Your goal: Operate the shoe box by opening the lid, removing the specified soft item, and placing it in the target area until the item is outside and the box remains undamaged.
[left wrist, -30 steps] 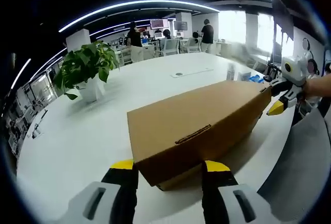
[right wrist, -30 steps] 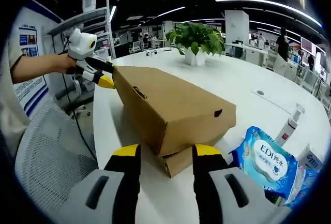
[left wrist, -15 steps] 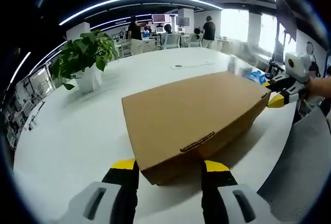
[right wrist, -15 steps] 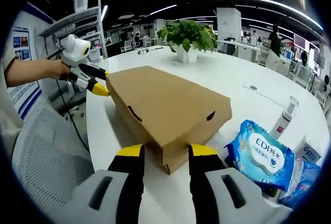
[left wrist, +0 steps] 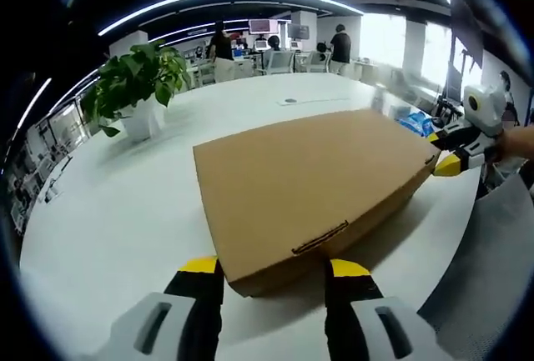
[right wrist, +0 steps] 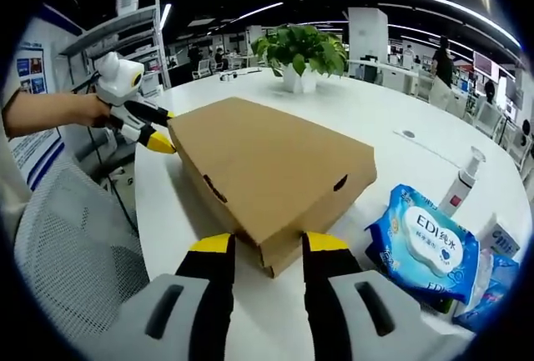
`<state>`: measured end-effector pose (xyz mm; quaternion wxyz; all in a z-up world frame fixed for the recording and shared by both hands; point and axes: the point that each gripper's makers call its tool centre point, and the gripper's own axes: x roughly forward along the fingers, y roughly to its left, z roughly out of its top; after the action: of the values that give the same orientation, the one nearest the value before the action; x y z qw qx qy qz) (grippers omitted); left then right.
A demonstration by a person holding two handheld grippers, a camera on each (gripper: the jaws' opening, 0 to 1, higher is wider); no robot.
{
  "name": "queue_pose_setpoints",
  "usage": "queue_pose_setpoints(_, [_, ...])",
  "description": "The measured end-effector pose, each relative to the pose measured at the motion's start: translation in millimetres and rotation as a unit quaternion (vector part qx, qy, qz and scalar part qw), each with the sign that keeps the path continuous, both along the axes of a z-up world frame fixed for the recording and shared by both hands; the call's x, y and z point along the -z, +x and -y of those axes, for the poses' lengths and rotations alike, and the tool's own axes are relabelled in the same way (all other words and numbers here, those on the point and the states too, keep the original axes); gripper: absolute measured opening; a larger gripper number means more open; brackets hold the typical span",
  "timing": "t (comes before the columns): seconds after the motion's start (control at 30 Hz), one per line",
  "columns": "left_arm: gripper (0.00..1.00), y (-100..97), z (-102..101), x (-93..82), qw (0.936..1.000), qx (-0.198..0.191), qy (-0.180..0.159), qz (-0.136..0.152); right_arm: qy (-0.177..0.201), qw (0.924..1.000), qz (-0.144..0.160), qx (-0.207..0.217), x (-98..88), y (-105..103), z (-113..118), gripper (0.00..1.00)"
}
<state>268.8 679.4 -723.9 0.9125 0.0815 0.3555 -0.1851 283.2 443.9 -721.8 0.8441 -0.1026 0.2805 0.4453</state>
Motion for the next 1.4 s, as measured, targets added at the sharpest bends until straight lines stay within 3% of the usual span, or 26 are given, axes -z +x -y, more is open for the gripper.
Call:
queue_pose_setpoints(0.3, [0.48,9.3,0.4,1.5,1.0000,-0.003,0.005,-0.001,-0.002,1.0000,-0.005,0.002,3.5,9.1,1.6,0.29])
queue_pose_setpoints(1.4, [0.48,90.3,12.1,3.4,1.0000,0.003,-0.005,-0.004,-0.014,0.9995,-0.009,0.026,4.4,87.2,13.5,0.29])
